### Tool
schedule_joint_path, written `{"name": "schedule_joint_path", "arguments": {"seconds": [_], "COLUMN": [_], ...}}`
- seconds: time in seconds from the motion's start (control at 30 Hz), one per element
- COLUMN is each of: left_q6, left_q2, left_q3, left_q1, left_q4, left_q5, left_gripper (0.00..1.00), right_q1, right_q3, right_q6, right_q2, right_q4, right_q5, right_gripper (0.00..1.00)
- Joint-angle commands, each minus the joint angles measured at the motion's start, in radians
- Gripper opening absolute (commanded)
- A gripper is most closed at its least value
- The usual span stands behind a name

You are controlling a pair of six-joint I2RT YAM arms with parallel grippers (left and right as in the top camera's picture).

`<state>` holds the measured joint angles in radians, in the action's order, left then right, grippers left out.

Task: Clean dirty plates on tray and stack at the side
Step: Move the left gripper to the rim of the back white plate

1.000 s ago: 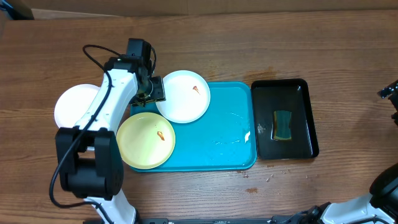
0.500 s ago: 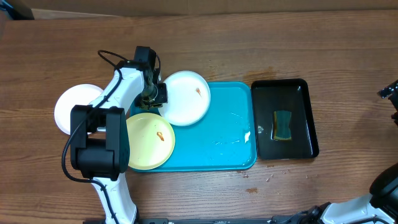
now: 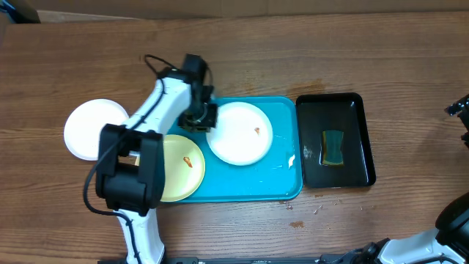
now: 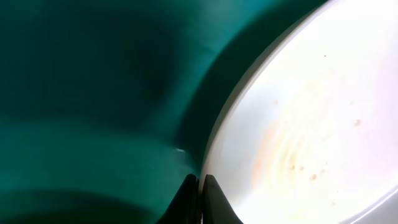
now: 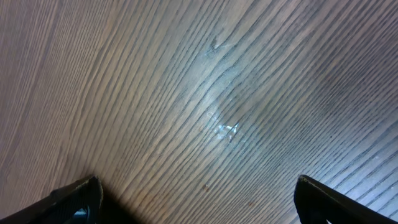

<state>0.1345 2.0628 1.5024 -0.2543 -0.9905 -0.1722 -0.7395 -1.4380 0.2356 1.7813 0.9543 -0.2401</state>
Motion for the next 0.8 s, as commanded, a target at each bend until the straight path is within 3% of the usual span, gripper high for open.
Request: {"name": "schedule_joint_path", "arguments": {"seconds": [0.0,0.33,0.4,0.47,0.5,0.53,0.57,0.67,0.77], "left_q6": [0.013,0.133,0.135,0.135,0.135,0.135,0.135,0.135,0.135], "left_q2": [-0.005,-0.004,-0.004,-0.004,-0.004,-0.004,-0.004,-0.004,-0.004], "left_q3": [0.020,0.017,0.012,0.006,0.003,0.002,0.001,0.000,-0.009], "left_q1": [-0.053,-0.098,-0.099,-0.100,-0.102,-0.103,-0.106,-0.115,-0.127], "left_q4": [-0.012,-0.023,-0.023,-0.023,-0.024,-0.026,-0.027,-0.033,-0.032], "left_q5": [-0.018,0.030,0.030,0.029,0.029,0.029,0.029,0.025,0.026], "left_gripper": [0.04,0.04,0.19,0.24,0.24,0.11,0.05,0.06,0.17], "right_q1": [-0.002,-0.002,-0.002,-0.002,-0.002,-0.002,-0.002,-0.002,-0.002], "right_q3": [-0.028,-0.028,-0.028,-0.028,-0.028,-0.028,-0.028,-0.028,-0.028], "right_q6": [0.001,0.001,0.001,0.001,0.001,0.001,0.001,0.001,0.001], "right_q2": [-0.022,-0.022,-0.022,-0.022,-0.022,-0.022,-0.022,-0.022,-0.022], "right_q4": [-0.004,-0.004,-0.004,-0.004,-0.004,-0.004,-0.004,-0.004,-0.004], "right_q5": [-0.008,-0.008,-0.008,-0.008,-0.008,-0.008,-0.008,-0.008,-0.008], "right_gripper": [1.00,1.00,1.00,1.00,1.00,1.00,1.00,1.00,1.00]}}
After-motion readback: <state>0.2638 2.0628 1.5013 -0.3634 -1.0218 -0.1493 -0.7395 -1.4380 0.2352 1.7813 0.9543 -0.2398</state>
